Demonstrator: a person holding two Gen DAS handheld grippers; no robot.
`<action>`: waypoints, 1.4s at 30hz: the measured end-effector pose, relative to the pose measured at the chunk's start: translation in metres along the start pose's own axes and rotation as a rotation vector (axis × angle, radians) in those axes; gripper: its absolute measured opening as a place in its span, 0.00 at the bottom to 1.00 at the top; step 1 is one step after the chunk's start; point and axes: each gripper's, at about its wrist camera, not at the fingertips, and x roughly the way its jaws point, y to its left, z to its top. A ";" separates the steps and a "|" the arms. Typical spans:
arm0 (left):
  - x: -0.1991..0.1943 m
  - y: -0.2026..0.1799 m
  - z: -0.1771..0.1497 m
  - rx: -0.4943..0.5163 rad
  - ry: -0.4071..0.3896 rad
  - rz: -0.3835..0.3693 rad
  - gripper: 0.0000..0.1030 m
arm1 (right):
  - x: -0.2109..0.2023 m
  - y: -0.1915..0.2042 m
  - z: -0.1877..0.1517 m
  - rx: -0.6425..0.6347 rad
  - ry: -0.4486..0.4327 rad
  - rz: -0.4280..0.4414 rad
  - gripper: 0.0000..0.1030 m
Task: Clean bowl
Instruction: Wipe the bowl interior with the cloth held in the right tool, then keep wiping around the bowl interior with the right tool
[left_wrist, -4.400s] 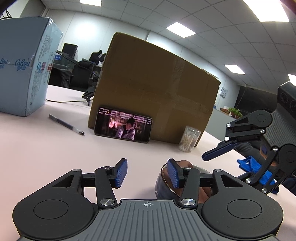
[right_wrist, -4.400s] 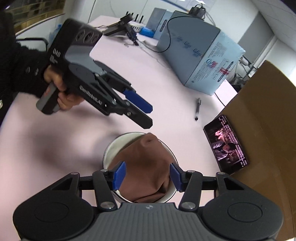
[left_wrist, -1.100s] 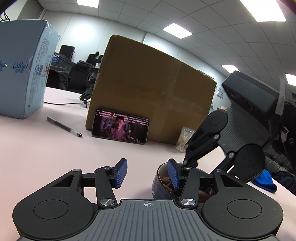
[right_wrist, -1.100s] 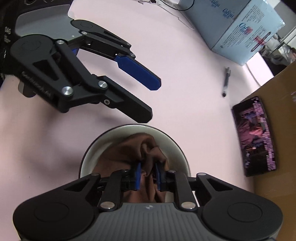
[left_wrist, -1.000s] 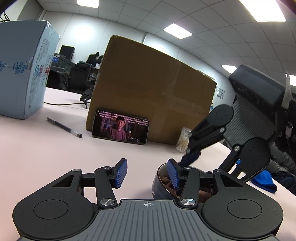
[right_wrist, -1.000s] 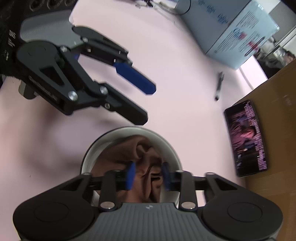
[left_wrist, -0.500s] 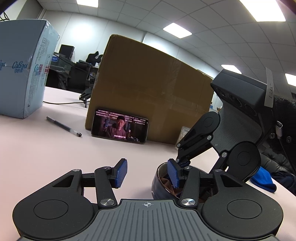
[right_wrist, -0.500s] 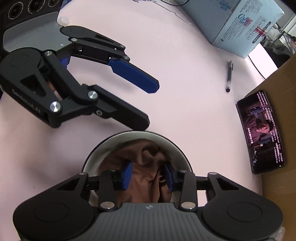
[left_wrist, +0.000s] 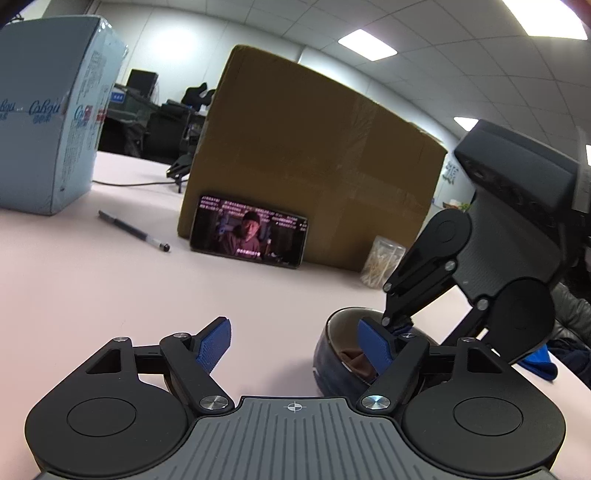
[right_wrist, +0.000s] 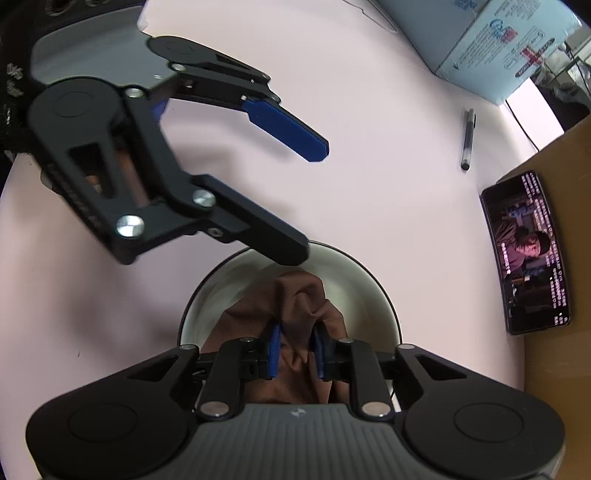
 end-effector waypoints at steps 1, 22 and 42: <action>0.001 0.000 0.000 -0.001 0.006 0.003 0.81 | 0.001 -0.002 0.001 0.005 -0.006 0.001 0.20; 0.008 0.003 0.000 0.004 0.027 0.027 0.83 | 0.002 0.002 -0.001 -0.031 -0.028 -0.044 0.19; 0.009 0.004 0.000 -0.001 0.043 0.022 0.84 | 0.001 0.006 0.002 0.004 0.006 -0.082 0.20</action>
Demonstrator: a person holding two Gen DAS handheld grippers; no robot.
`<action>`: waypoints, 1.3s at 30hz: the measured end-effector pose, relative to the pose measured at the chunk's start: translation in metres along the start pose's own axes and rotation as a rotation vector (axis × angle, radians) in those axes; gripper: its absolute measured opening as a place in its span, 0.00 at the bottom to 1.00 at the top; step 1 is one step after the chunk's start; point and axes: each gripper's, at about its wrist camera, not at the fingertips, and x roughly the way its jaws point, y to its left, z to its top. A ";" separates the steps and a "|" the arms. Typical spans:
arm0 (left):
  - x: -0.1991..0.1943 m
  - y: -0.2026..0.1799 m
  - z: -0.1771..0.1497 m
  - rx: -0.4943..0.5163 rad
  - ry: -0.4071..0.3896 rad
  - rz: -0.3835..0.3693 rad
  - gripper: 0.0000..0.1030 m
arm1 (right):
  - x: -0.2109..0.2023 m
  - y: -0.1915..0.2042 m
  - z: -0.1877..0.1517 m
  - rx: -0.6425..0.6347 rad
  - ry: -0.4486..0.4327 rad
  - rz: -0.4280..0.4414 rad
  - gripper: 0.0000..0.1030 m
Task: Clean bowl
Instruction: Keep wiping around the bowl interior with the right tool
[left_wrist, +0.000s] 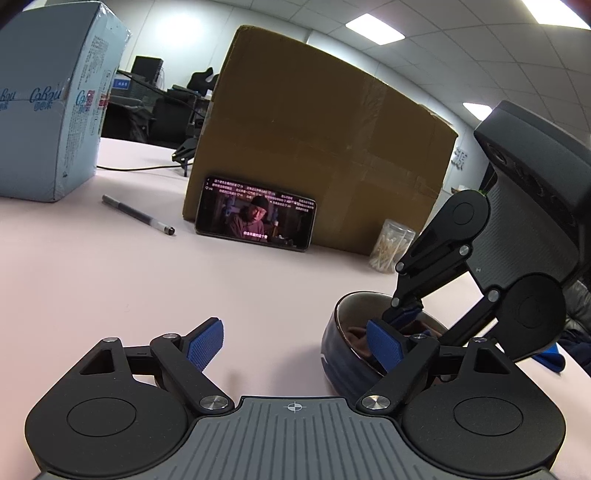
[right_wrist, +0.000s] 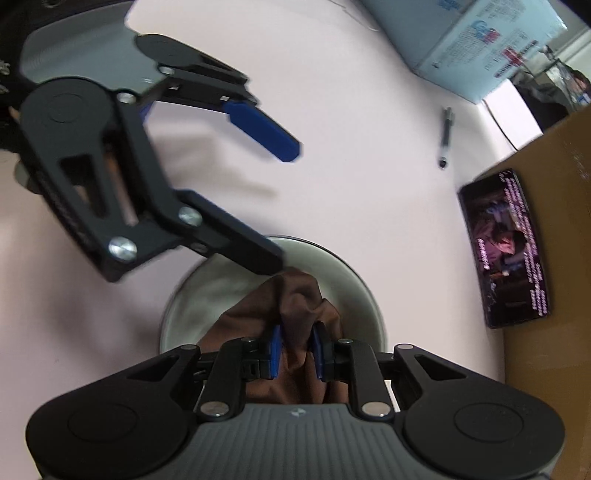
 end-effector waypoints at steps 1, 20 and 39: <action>0.000 0.000 0.000 -0.001 0.000 0.001 0.84 | 0.000 0.001 0.001 -0.002 -0.003 -0.003 0.22; -0.001 -0.002 0.000 0.010 -0.009 0.006 0.84 | 0.001 -0.013 -0.005 0.111 -0.018 0.042 0.25; -0.005 -0.006 -0.001 0.018 -0.019 0.006 0.84 | 0.004 -0.003 -0.004 0.046 0.028 -0.017 0.15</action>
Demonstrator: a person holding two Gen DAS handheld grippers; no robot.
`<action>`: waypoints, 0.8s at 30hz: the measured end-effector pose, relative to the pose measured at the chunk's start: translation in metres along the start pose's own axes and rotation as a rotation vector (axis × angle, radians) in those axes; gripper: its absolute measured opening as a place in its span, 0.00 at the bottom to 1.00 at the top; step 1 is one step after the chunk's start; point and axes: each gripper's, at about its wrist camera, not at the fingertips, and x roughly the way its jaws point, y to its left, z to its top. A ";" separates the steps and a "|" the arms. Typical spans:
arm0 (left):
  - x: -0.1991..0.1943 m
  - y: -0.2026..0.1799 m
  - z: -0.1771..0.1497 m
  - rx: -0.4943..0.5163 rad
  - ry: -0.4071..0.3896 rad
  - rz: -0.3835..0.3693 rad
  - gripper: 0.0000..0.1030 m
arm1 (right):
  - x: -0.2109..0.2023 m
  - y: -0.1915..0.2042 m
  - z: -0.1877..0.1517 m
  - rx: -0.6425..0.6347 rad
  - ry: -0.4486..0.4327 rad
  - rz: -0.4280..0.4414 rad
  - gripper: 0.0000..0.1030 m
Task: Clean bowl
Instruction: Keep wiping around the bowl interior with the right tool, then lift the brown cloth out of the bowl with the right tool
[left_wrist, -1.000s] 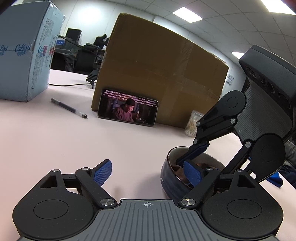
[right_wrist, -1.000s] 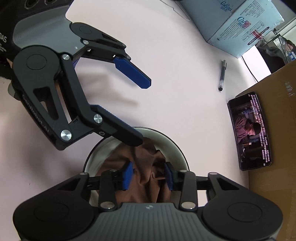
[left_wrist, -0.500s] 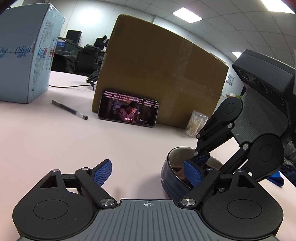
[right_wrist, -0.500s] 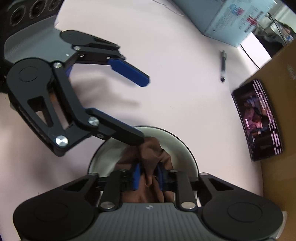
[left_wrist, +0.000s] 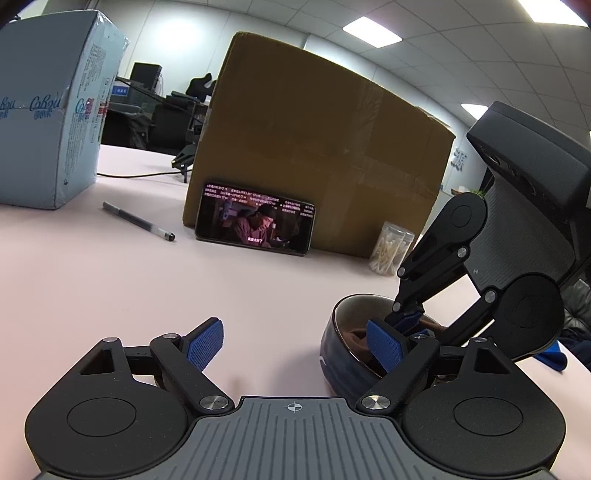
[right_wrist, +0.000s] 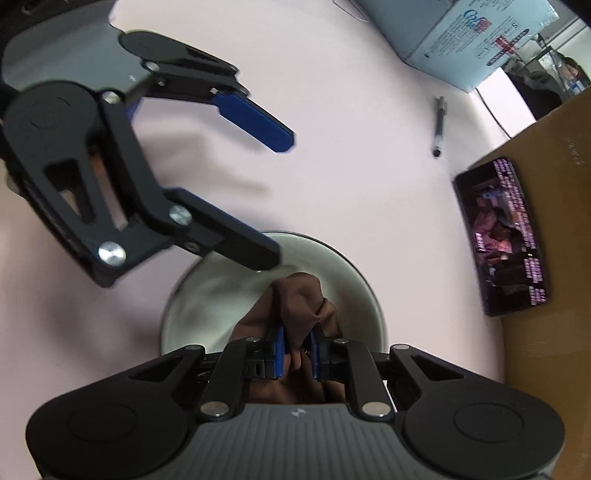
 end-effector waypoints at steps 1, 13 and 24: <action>0.000 0.000 0.000 0.001 -0.001 0.000 0.84 | 0.000 0.000 0.000 0.000 -0.004 0.004 0.15; -0.002 -0.002 -0.001 0.002 0.000 -0.003 0.84 | -0.002 -0.002 0.002 -0.004 -0.048 0.058 0.41; -0.002 -0.002 -0.001 0.001 0.006 -0.006 0.84 | -0.005 0.002 -0.005 0.024 -0.113 0.066 0.13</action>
